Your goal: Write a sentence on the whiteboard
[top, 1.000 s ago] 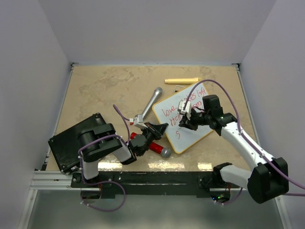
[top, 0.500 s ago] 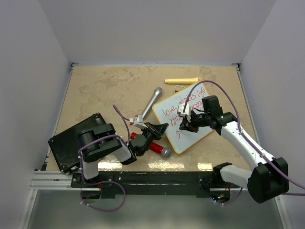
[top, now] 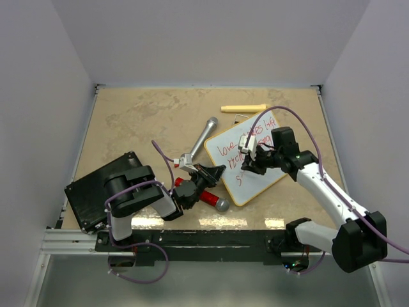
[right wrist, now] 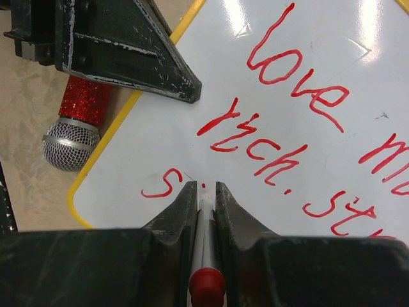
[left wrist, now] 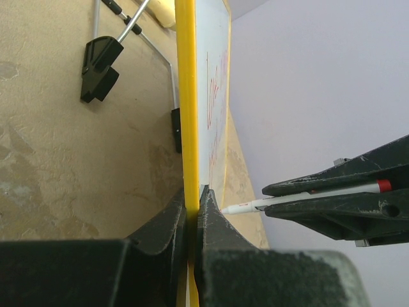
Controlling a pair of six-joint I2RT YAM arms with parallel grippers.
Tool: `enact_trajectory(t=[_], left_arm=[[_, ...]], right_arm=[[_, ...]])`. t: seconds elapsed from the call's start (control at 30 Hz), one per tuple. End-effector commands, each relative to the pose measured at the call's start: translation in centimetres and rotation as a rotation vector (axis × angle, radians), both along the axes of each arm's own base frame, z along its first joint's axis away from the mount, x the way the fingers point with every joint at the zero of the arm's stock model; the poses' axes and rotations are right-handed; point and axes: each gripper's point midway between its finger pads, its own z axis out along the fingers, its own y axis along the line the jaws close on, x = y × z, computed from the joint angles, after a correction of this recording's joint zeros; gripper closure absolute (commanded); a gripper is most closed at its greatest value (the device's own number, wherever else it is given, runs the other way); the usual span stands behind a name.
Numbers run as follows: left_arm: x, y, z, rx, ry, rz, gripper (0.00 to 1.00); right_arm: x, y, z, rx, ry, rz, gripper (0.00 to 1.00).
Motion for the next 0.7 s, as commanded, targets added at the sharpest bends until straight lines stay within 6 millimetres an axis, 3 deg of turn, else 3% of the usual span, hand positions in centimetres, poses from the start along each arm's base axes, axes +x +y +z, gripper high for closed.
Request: enact_trajectory(t=[0.0,0.2,0.43,0.57,0.6,0.67], left_arm=[[0.4,1.0,2.6,-0.023,-0.123,0.034,1.0],[0.4,1.0,2.7,-0.024,-0.124,0.035,1.0],[0.4,1.0,2.7,-0.024,-0.124,0.036,1.0],[0.4,0.9,2.5,-0.02,-0.122,0.034,1.0],[0.4,0.9,2.6,-0.023,-0.122,0.034,1.0],[0.4,0.9,2.6,-0.024,-0.123,0.033,1.0]], right_arm=[[0.1,0.0,-0.1,-0.012,0.004,0.003,1.0],[-2.0,0.1,-0.8,-0.034,0.048,0.136,1.0],[-3.0,0.1,-1.1,-0.044,0.06,0.199,1.0],[-2.0,-0.1,-1.0,-0.046,0.068,0.111,1.0],[-0.3,-0.5,-0.7,-0.06,0.008,0.044,1.0],[0.8,-0.7,0.3,-0.035,-0.013,-0.049,1.0]])
